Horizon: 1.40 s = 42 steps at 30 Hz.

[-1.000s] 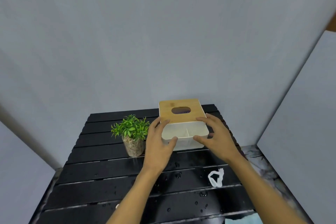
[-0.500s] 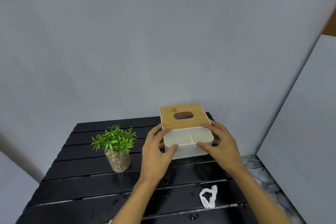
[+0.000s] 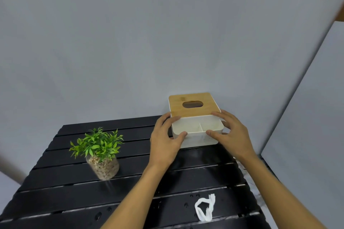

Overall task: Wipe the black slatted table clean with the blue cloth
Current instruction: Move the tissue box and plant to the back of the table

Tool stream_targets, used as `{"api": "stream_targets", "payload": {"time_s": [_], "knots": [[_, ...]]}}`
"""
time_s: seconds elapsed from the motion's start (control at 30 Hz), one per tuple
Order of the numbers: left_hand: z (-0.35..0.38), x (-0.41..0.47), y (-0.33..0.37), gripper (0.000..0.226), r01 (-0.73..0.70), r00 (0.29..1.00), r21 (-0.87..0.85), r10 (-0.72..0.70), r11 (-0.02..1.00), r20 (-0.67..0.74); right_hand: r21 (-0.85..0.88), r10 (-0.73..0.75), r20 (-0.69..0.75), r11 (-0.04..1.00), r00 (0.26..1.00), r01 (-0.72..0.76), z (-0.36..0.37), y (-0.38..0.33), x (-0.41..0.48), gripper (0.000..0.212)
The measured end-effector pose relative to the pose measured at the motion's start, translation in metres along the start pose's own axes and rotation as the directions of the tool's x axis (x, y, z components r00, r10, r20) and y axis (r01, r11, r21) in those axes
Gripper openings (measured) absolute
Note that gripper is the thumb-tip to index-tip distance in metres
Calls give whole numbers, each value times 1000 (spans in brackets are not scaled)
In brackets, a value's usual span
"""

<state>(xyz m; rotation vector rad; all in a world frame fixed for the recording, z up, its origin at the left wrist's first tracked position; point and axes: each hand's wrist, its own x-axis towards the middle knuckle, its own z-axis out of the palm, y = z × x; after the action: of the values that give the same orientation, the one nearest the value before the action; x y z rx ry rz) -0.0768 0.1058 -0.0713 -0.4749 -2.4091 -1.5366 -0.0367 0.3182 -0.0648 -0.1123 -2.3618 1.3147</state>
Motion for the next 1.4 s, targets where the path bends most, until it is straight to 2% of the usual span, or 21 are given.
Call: {"api": "stream_targets", "payload": {"time_s": [0.33, 0.87, 0.97, 1.1, 1.17, 1.3, 1.4], "knots": [[15, 16, -4, 47, 6, 1000, -21, -6, 1000, -3, 53, 62, -6, 997, 998, -61, -5, 0, 11, 54], [13, 18, -9, 47, -20, 1000, 5, 20, 1000, -23, 88, 73, 30, 993, 997, -75, -4, 1, 14, 51], [7, 16, -7, 56, 13, 999, -1, -13, 1000, 34, 62, 70, 43, 995, 997, -72, -3, -3, 13, 54], [-14, -2, 2, 72, 47, 994, -40, -43, 998, 96, -45, 57, 21, 997, 998, -56, -5, -10, 1, 70], [-28, -16, 8, 70, 57, 993, -22, -54, 998, 102, -66, 62, -28, 996, 998, -64, -5, -20, -12, 70], [-59, -55, 16, 58, 71, 993, 48, -75, 996, 94, 2, 91, -85, 996, 992, -91, 0, -55, -49, 55], [-87, -87, 15, 45, 78, 993, 86, -85, 993, 77, 54, 112, -57, 993, 992, -109, 15, -85, -77, 46]]}}
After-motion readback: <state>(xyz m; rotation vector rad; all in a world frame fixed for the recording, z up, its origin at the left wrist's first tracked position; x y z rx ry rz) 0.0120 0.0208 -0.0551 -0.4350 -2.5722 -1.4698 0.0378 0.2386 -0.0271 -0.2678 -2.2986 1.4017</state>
